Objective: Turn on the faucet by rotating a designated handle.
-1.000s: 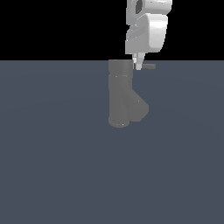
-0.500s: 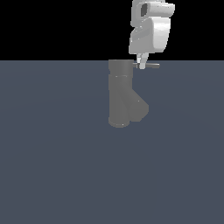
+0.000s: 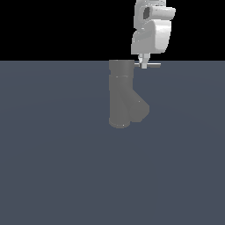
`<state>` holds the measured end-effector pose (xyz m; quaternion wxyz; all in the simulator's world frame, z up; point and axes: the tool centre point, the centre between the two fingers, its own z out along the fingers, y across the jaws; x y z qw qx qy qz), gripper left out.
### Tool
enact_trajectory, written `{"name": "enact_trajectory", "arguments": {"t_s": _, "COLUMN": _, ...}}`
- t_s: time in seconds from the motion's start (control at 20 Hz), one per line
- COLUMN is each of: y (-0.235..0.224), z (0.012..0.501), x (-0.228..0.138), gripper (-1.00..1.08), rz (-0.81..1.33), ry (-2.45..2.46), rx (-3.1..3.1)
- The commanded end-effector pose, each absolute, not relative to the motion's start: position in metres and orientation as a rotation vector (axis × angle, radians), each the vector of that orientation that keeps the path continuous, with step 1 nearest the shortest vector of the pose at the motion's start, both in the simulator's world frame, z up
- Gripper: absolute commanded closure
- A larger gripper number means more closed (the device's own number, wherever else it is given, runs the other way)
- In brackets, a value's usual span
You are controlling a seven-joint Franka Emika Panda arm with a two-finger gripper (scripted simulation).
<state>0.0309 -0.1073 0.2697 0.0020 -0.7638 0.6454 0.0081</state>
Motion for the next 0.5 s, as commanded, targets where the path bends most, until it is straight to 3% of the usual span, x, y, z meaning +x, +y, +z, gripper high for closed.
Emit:
{"name": "enact_trajectory", "arguments": {"t_s": 0.0, "y": -0.144, "z": 0.270, "x": 0.034, "gripper": 1.08, "rz": 0.002, "ry": 2.086, "rx": -2.348}}
{"name": "enact_trajectory", "arguments": {"t_s": 0.45, "y": -0.161, "z": 0.270, "x": 0.048, "gripper": 1.08, "rz": 0.000, "ry": 2.098, "rx": -2.338}}
